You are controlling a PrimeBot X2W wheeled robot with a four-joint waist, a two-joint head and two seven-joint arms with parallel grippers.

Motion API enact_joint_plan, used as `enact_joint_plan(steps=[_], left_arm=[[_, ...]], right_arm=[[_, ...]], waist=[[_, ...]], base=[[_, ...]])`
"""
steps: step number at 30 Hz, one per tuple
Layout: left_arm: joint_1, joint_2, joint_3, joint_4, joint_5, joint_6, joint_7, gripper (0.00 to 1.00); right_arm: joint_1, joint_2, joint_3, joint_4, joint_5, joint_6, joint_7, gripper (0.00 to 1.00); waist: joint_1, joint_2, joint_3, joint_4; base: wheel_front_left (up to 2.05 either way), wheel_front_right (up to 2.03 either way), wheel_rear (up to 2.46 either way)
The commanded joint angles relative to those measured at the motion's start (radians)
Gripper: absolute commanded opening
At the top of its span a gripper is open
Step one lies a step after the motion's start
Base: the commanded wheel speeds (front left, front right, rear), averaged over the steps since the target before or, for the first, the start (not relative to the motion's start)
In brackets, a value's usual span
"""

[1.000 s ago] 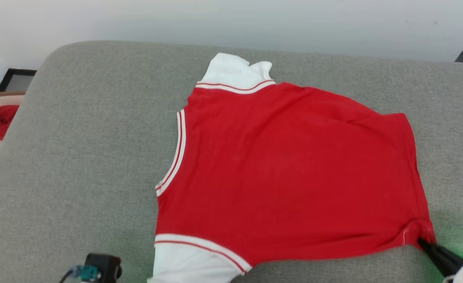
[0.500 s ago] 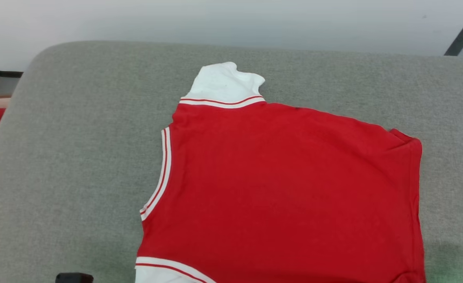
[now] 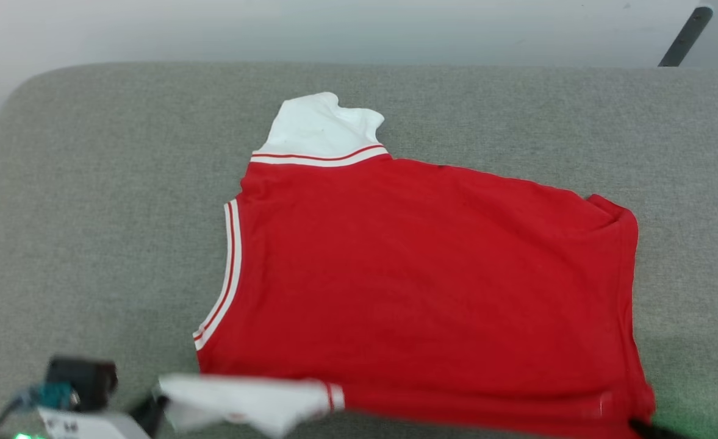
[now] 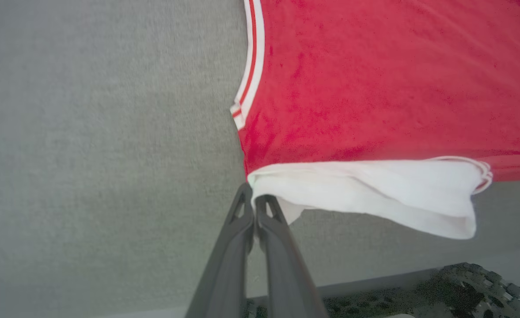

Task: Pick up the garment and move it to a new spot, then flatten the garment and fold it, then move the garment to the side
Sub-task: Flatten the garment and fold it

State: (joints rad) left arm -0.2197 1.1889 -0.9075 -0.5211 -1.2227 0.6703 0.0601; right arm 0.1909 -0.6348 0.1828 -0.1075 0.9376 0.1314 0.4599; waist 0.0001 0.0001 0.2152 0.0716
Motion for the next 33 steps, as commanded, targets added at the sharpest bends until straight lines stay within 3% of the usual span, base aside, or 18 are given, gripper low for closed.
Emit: enact_joint_plan(steps=[1, 5, 8, 13, 15, 19, 27, 28, 29, 30, 31, 33], left_arm=[[-0.041, 0.021, 0.006, 0.000, 0.040, 0.006, 0.014, 0.00], [-0.170, 0.030, 0.011, 0.027, 0.135, -0.037, 0.085, 0.00], [-0.269, 0.002, -0.002, 0.088, 0.205, -0.098, 0.147, 0.00], [-0.403, -0.107, -0.033, 0.245, 0.260, -0.218, 0.221, 0.00], [-0.423, -0.125, -0.043, 0.288, 0.272, -0.242, 0.235, 0.00], [-0.486, -0.239, -0.075, 0.461, 0.265, -0.340, 0.257, 0.00], [-0.516, -0.339, -0.108, 0.649, 0.244, -0.435, 0.277, 0.00], [-0.516, -0.348, -0.105, 0.662, 0.231, -0.443, 0.275, 0.00], [-0.515, -0.356, -0.107, 0.677, 0.228, -0.451, 0.276, 0.00], [-0.515, -0.356, -0.107, 0.677, 0.228, -0.451, 0.276, 0.00], [-0.515, -0.361, -0.110, 0.687, 0.225, -0.455, 0.278, 0.11], [-0.517, -0.373, -0.105, 0.703, 0.214, -0.461, 0.274, 0.44]], right_arm=[[-0.032, 0.011, -0.020, -0.009, -0.022, -0.001, 0.019, 0.00], [-0.112, 0.052, -0.047, -0.018, -0.083, -0.001, 0.079, 0.00], [-0.186, 0.079, -0.065, 0.001, -0.141, -0.001, 0.108, 0.00], [-0.296, 0.112, -0.062, 0.053, -0.214, -0.001, 0.150, 0.00], [-0.316, 0.114, -0.057, 0.065, -0.229, -0.001, 0.157, 0.00], [-0.396, 0.132, -0.016, 0.123, -0.255, -0.001, 0.172, 0.00], [-0.463, 0.132, 0.033, 0.194, -0.245, -0.001, 0.185, 0.00], [-0.468, 0.131, 0.037, 0.196, -0.239, -0.001, 0.188, 0.02], [-0.473, 0.129, 0.039, 0.200, -0.235, -0.001, 0.187, 0.11], [-0.473, 0.129, 0.039, 0.200, -0.235, -0.001, 0.187, 0.11], [-0.479, 0.124, 0.044, 0.203, -0.235, -0.001, 0.187, 0.22], [-0.488, 0.119, 0.050, 0.209, -0.229, -0.001, 0.190, 0.48]], waist=[[-0.0001, -0.0001, 0.003, -0.006], [-0.0001, -0.0001, 0.011, -0.013], [-0.0001, -0.0001, 0.022, -0.016], [-0.0001, -0.0001, 0.045, -0.015], [-0.0001, -0.0001, 0.051, -0.016], [-0.0001, -0.0001, 0.072, -0.014], [-0.0001, -0.0001, 0.080, -0.009], [-0.0001, -0.0001, 0.079, -0.008], [-0.0001, -0.0001, 0.077, -0.007], [-0.0001, -0.0001, 0.077, -0.007], [-0.0001, -0.0001, 0.074, -0.007], [-0.0001, -0.0001, 0.067, -0.006]], base=[[0.00, 0.00, 0.00], [0.00, 0.00, 0.00], [0.00, 0.00, 0.00], [0.00, 0.00, 0.00], [0.00, 0.00, 0.00], [0.00, 0.00, 0.00], [0.00, 0.00, 0.00], [0.00, 0.00, 0.00], [0.00, 0.00, 0.00], [0.00, 0.00, 0.00], [0.00, 0.00, 0.00], [0.00, 0.00, 0.00]])
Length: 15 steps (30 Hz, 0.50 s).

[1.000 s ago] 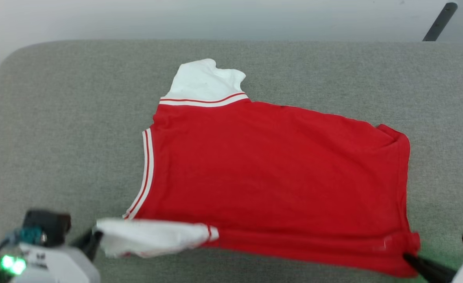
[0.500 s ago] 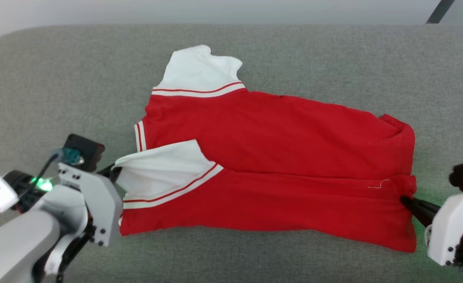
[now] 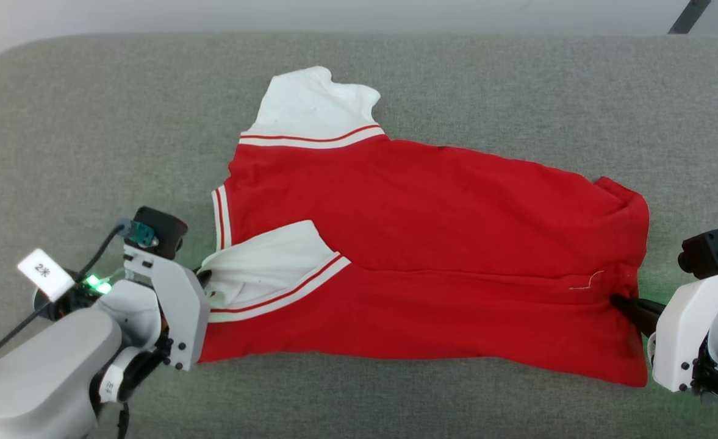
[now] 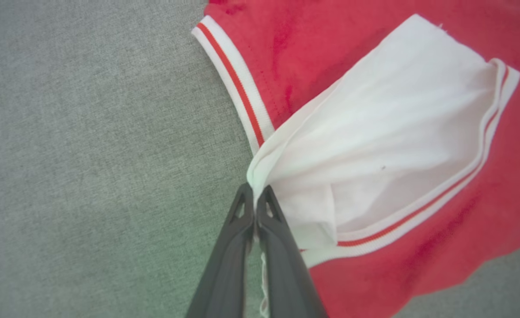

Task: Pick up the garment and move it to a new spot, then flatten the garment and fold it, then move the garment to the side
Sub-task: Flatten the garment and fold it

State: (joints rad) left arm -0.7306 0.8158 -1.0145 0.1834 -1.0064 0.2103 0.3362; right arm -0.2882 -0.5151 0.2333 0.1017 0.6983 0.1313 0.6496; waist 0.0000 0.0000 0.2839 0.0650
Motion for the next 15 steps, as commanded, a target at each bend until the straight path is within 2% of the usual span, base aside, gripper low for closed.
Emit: enact_joint_plan(steps=[1, 2, 9, 15], left_arm=[[-0.007, -0.004, 0.005, 0.004, -0.008, -0.005, -0.006, 0.81], [-0.006, -0.006, 0.007, 0.007, -0.011, -0.006, -0.008, 1.00], [0.006, 0.004, 0.012, 0.005, -0.010, -0.005, -0.031, 1.00], [0.044, 0.031, 0.025, -0.049, -0.003, 0.034, -0.075, 1.00]], right_arm=[[-0.012, -0.002, 0.003, 0.002, 0.011, -0.001, -0.001, 1.00], [-0.013, -0.005, 0.005, 0.005, 0.012, -0.001, 0.001, 1.00], [-0.028, -0.018, 0.024, 0.010, 0.022, -0.001, -0.001, 1.00], [-0.012, -0.033, 0.014, -0.025, 0.001, -0.001, -0.071, 1.00]], waist=[[0.0000, 0.0000, -0.007, 0.001], [0.0000, 0.0000, -0.012, 0.001], [0.0000, 0.0000, -0.064, -0.001], [0.0000, 0.0000, -0.118, -0.002]], base=[[0.00, 0.00, 0.00], [0.00, 0.00, 0.00], [0.00, 0.00, 0.00], [0.00, 0.00, 0.00]])
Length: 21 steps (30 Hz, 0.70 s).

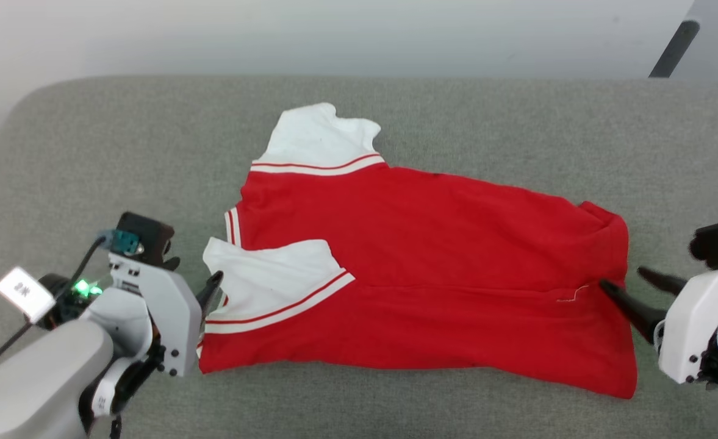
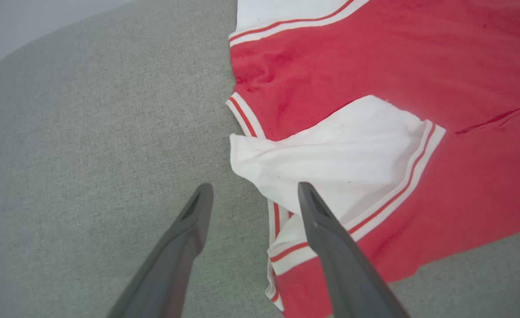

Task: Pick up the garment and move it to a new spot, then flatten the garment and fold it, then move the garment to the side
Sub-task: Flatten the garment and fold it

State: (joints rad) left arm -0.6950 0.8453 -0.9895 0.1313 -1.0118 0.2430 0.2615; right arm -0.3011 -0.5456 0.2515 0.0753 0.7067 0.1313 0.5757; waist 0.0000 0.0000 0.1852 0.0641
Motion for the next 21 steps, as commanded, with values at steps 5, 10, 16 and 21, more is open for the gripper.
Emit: enact_joint_plan(steps=[5, 10, 16, 21], left_arm=[[0.059, 0.034, 0.011, -0.071, 0.001, 0.054, -0.035, 1.00], [0.123, 0.069, 0.017, -0.158, -0.011, 0.114, -0.062, 1.00], [0.190, 0.107, 0.029, -0.234, -0.038, 0.164, -0.081, 1.00], [0.225, 0.129, 0.045, -0.248, -0.088, 0.165, -0.080, 1.00]], right_arm=[[0.040, -0.002, -0.032, -0.046, -0.031, -0.001, -0.104, 1.00], [0.102, 0.010, -0.074, -0.120, -0.079, -0.001, -0.217, 1.00], [0.205, 0.055, -0.137, -0.201, -0.139, -0.001, -0.286, 1.00], [0.277, 0.121, -0.200, -0.252, -0.160, -0.001, -0.281, 1.00]], waist=[[0.0000, 0.0000, -0.062, -0.005], [0.0000, 0.0000, -0.094, -0.016], [0.0000, 0.0000, -0.106, -0.047], [0.0000, 0.0000, -0.095, -0.078]], base=[[0.00, 0.00, 0.00], [0.00, 0.00, 0.00], [0.00, 0.00, 0.00], [0.00, 0.00, 0.00]])
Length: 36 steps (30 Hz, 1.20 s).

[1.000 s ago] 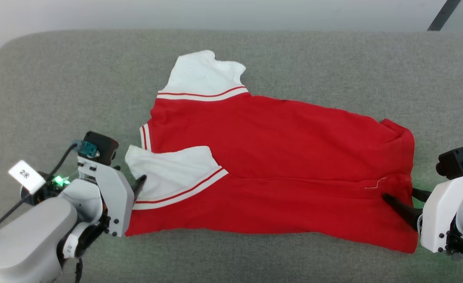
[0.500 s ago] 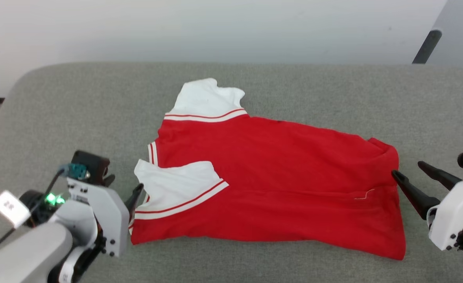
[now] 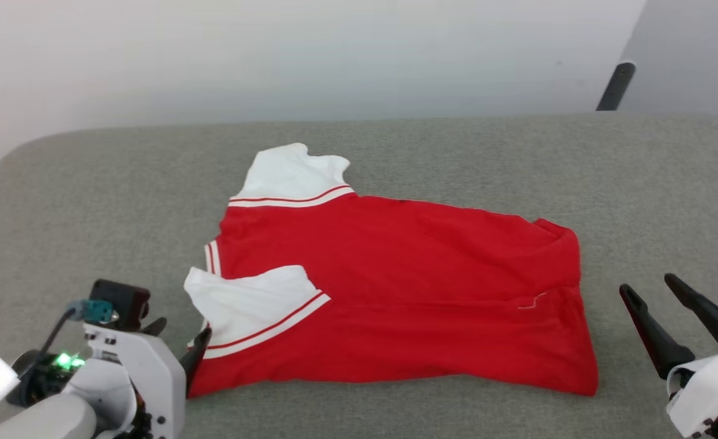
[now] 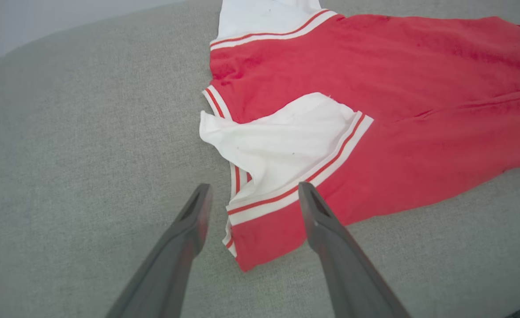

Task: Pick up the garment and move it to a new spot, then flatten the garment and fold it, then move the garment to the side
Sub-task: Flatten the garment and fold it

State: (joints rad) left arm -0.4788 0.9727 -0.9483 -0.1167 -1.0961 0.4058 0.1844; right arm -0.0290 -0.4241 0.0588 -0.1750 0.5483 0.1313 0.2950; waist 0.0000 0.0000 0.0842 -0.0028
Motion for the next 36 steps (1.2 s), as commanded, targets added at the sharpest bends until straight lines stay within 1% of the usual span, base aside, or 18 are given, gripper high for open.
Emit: enact_joint_plan(steps=[1, 8, 13, 18, 22, 27, 28, 29, 32, 36], left_arm=[[0.014, 0.008, 0.004, 0.006, -0.010, 0.000, 0.003, 1.00], [0.031, 0.032, 0.002, 0.069, -0.083, -0.036, 0.074, 1.00], [0.022, 0.026, -0.003, 0.135, -0.125, -0.071, 0.125, 1.00], [0.016, 0.010, -0.020, 0.200, -0.144, -0.098, 0.176, 1.00], [0.021, -0.023, -0.020, 0.244, -0.181, -0.118, 0.197, 1.00], [0.029, -0.060, -0.035, 0.287, -0.202, -0.136, 0.226, 1.00], [0.029, -0.066, -0.040, 0.293, -0.207, -0.141, 0.235, 0.44], [0.031, -0.075, -0.040, 0.297, -0.218, -0.144, 0.241, 0.00], [0.023, -0.084, -0.043, 0.306, -0.215, -0.151, 0.247, 0.00], [0.012, -0.088, -0.042, 0.311, -0.204, -0.156, 0.242, 0.00]], right_arm=[[0.017, 0.014, -0.015, -0.010, -0.003, -0.001, 0.003, 1.00], [0.067, 0.082, -0.056, -0.061, -0.020, -0.001, 0.038, 1.00], [0.078, 0.110, -0.074, -0.079, -0.026, -0.001, 0.050, 1.00], [0.081, 0.125, -0.080, -0.085, -0.028, -0.001, 0.057, 1.00], [0.081, 0.135, -0.082, -0.086, -0.024, -0.001, 0.062, 1.00], [0.075, 0.142, -0.082, -0.086, -0.024, -0.001, 0.074, 1.00], [0.073, 0.143, -0.081, -0.085, -0.022, -0.001, 0.076, 1.00], [0.072, 0.144, -0.081, -0.085, -0.020, -0.001, 0.083, 1.00], [0.070, 0.143, -0.078, -0.081, -0.013, -0.001, 0.112, 1.00], [0.066, 0.137, -0.073, -0.074, -0.003, -0.001, 0.185, 1.00]], waist=[[0.0000, 0.0000, 0.010, -0.019], [0.0000, 0.0000, 0.038, -0.072], [0.0000, 0.0000, 0.062, -0.097], [0.0000, 0.0000, 0.081, -0.109], [0.0000, 0.0000, 0.091, -0.110], [0.0000, 0.0000, 0.099, -0.105], [0.0000, 0.0000, 0.100, -0.104], [0.0000, 0.0000, 0.102, -0.102], [0.0000, 0.0000, 0.106, -0.096], [0.0000, 0.0000, 0.111, -0.086]], base=[[0.00, 0.00, 0.00], [0.00, 0.00, 0.00], [0.00, 0.00, 0.00], [0.00, 0.00, 0.00], [0.00, 0.00, 0.00], [0.00, 0.00, 0.00], [0.00, 0.00, 0.00], [0.00, 0.00, 0.00], [0.00, 0.00, 0.00], [0.00, 0.00, 0.00]])
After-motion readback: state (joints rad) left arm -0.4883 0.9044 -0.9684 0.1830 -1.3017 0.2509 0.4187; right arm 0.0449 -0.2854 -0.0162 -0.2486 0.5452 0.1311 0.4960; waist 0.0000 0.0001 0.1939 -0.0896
